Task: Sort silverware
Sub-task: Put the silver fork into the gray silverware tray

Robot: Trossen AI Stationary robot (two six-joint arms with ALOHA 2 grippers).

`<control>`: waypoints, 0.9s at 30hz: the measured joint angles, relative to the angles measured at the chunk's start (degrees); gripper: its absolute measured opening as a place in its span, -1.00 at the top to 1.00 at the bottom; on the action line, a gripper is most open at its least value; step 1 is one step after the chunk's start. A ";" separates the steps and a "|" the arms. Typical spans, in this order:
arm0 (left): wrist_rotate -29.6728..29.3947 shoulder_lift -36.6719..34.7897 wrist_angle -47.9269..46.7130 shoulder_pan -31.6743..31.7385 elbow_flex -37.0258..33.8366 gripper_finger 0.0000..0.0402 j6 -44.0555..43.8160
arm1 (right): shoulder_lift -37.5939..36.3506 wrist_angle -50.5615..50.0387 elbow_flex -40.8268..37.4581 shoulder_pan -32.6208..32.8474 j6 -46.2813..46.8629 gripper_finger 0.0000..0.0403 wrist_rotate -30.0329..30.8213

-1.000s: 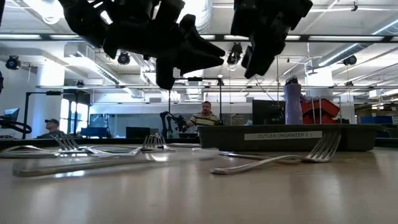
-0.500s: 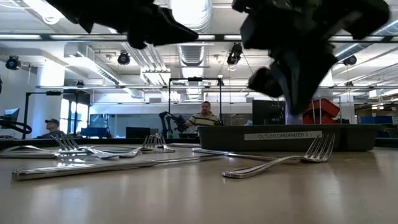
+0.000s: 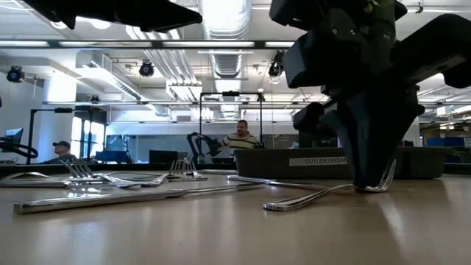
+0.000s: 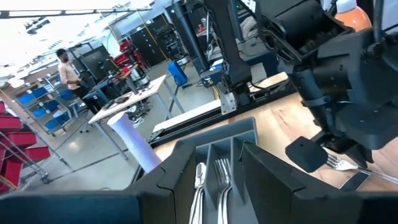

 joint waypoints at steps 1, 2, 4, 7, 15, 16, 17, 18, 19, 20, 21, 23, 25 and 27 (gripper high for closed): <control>0.00 -0.19 -0.13 0.00 0.00 0.42 0.00 | 0.00 -0.16 0.02 0.00 0.00 0.83 -0.01; 0.02 -0.26 -0.44 0.00 -0.04 0.42 0.02 | 0.00 -0.37 0.16 0.00 0.00 0.78 0.03; 0.02 -0.14 -0.43 0.00 -0.07 0.42 0.03 | 0.00 -0.36 0.69 0.13 0.00 0.66 0.06; 0.01 -0.03 -1.44 0.00 -0.08 0.42 0.02 | -0.13 -0.49 1.51 0.13 -0.16 0.50 0.06; 0.02 0.92 -2.27 0.00 -0.44 0.42 -0.50 | -0.06 -0.11 -0.28 0.08 -3.76 0.31 5.14; 0.01 0.92 -2.33 0.00 -0.53 0.42 -0.57 | 0.00 -0.05 -0.98 -0.06 -4.24 0.32 5.80; 0.02 0.92 -2.32 0.00 -0.64 0.42 -0.60 | 0.00 0.36 -1.55 -0.07 -4.72 0.34 6.22; 0.02 0.92 -2.33 0.00 -0.75 0.42 -0.62 | -0.04 0.96 -2.15 -0.17 -4.99 0.37 6.34; 0.02 0.92 -2.44 0.00 -0.79 0.42 -0.68 | -0.11 1.68 -2.77 -0.19 -4.88 0.40 6.50; 0.02 0.91 -2.47 0.00 -0.85 0.42 -0.81 | -0.17 2.69 -3.34 -0.28 -4.51 0.43 6.55; 0.02 0.87 -2.60 0.00 -0.98 0.42 -0.95 | -0.28 4.12 -4.05 -0.27 -4.25 0.47 6.39; 0.02 0.85 -2.82 0.00 -1.07 0.42 -0.94 | -0.35 7.41 -5.27 -0.25 -4.09 0.55 6.12; 0.02 0.88 -2.71 0.00 -1.07 0.42 -0.98 | -0.33 9.42 -5.85 -0.07 -4.35 0.64 6.09; 0.02 0.88 -2.79 0.00 -1.09 0.42 -1.13 | -0.35 10.71 -6.88 -0.07 -4.19 0.73 6.18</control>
